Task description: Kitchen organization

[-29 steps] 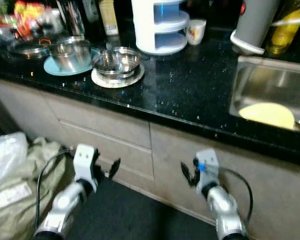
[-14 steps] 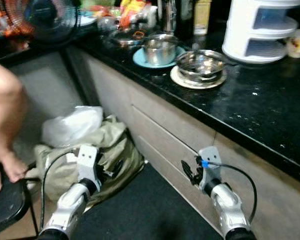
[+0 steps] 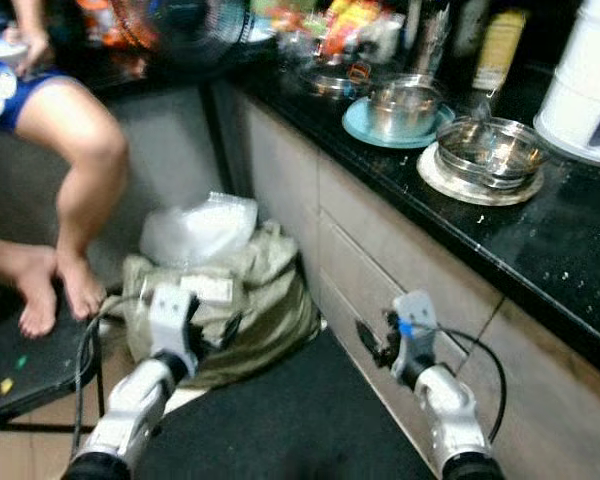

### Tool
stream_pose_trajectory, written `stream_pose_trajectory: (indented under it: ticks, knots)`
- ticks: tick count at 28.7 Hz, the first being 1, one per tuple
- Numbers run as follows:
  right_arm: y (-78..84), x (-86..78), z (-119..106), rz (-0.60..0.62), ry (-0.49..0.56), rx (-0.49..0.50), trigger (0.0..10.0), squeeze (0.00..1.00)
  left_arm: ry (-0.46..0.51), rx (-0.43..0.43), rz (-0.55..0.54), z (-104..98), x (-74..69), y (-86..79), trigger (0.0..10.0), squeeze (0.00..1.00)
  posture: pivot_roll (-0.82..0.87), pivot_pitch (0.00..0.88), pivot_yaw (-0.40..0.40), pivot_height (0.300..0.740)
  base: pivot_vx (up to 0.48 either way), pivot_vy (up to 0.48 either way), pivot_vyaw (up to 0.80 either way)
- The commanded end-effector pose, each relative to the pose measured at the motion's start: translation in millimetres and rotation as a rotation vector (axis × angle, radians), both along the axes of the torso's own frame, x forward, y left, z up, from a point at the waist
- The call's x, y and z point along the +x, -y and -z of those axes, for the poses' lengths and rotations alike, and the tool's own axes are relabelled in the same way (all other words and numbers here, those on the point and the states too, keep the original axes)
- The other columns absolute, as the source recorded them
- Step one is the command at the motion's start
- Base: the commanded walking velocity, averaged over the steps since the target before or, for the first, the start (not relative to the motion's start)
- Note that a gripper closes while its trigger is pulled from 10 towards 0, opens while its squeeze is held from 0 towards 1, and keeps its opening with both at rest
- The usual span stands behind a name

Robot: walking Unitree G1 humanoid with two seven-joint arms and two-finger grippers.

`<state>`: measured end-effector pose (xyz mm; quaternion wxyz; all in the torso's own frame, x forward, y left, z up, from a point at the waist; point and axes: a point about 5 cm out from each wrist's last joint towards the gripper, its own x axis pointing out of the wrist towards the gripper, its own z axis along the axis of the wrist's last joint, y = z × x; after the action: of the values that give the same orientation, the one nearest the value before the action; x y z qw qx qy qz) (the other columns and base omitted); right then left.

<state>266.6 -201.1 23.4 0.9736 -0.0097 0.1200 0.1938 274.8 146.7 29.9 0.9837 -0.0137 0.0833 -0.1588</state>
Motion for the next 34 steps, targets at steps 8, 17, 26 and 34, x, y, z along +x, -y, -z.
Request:
stream_pose_trajectory:
  ticks: [8,17,26,34]
  knots:
    - [-0.5,3.2,-5,0.020,0.024,0.050,10.0,0.00,0.007,0.016,-0.007,-2,1.0,-2.8,10.0,0.00,0.07,0.000,0.011,0.736,0.000,0.000,0.70]
    - [0.7,4.6,-7,0.024,0.035,0.077,10.0,0.00,0.003,0.023,-0.001,-2,1.6,-2.2,10.0,0.00,0.08,0.000,0.014,0.736,0.000,0.000,0.00]
    - [-8.0,2.9,-9,-0.091,0.029,0.113,10.0,0.00,0.003,0.038,0.012,-3,2.7,-1.3,10.0,0.00,0.08,0.000,0.033,0.736,0.000,0.000,0.00]
    - [-37.4,4.8,-44,-0.350,0.091,0.350,10.0,0.00,0.007,0.046,0.010,-2,1.4,-1.4,10.0,0.00,0.09,0.000,0.024,0.736,0.000,0.000,0.00]
